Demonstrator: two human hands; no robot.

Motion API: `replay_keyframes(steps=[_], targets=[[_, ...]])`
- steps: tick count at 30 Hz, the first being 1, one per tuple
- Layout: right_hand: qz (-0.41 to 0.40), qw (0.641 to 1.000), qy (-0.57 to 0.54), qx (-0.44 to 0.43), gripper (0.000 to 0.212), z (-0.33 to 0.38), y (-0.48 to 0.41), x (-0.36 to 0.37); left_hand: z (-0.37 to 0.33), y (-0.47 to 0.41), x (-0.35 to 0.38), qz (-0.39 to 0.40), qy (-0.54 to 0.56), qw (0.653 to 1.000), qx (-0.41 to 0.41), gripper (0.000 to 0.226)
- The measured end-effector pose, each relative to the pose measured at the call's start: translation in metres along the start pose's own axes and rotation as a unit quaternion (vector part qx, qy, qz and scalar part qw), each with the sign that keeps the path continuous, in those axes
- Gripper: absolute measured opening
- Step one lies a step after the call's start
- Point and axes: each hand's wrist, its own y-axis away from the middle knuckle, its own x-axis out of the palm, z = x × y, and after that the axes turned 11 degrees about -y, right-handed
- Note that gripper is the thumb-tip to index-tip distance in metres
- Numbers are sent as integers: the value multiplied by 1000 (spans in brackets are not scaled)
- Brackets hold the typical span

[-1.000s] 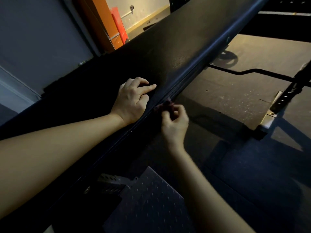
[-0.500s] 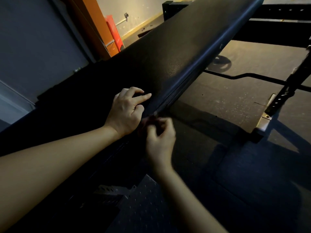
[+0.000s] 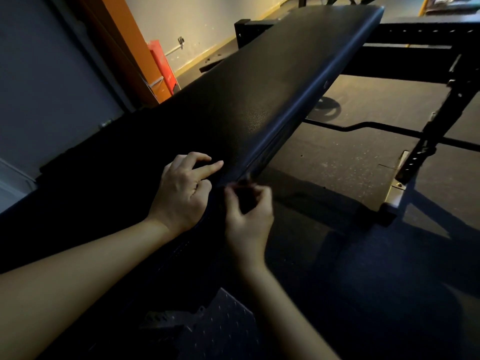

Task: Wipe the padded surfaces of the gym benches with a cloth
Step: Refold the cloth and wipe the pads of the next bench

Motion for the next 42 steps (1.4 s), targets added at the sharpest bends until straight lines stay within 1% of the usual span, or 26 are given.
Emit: replay_keyframes(steps=[2,5,7,9,11,13,15,17,18,19,21,22,24,26,28,31,33,35,37,42], targets=[[26,999,18,-26,17,-8,16,-1,0,1,1,-3,1,1000,2,55],[16,996,54,-73,18,-6,-24,-3,0,1,1,-8,3,1000,2,55],[-35,994,62,-84,19,4,-78,0,0,0,0,-6,5,1000,2,56],[-102,991,54,-62,20,12,-132,-1,-1,1,0,-5,7,1000,2,56],[-138,988,43,-47,22,16,-150,-2,-1,1,0,-4,7,1000,2,56],[-120,990,29,-70,20,10,-120,-2,-1,1,-1,-1,6,1000,3,56],[-35,995,28,-94,17,-5,-55,-3,0,1,0,-3,2,1000,6,57],[47,992,31,-111,23,-14,-4,-6,0,1,0,-8,-3,1000,9,57],[55,991,34,-121,25,-16,-3,-7,-1,1,0,-10,-3,1000,9,57],[41,990,44,-131,25,-17,-21,-8,-1,1,0,-12,-2,1000,8,57],[-16,987,74,-142,23,-9,-83,-4,-1,1,-1,-8,-1,1000,5,57],[-52,986,82,-135,21,-2,-122,-5,-2,1,0,-5,-1,1000,5,56],[-115,987,83,-78,22,10,-193,-13,-1,1,1,-3,-3,1000,6,56],[-140,988,59,-40,26,15,-215,-20,0,1,1,-2,-8,1000,8,56],[-117,991,49,-42,25,18,-179,-18,0,2,1,-4,-11,1000,8,57],[-12,997,62,-45,19,1,-73,-14,-2,1,0,-2,-14,1000,6,58],[32,996,68,-45,15,-3,-32,-15,-1,1,0,-2,-18,1000,6,58],[27,996,73,-41,13,0,-45,-15,0,1,1,1,-20,1000,6,57],[10,997,64,-39,12,8,-82,-14,-1,3,1,3,-23,1000,8,57],[-77,996,54,-12,21,17,-195,-16,-2,4,-1,-1,-23,1000,11,54]])
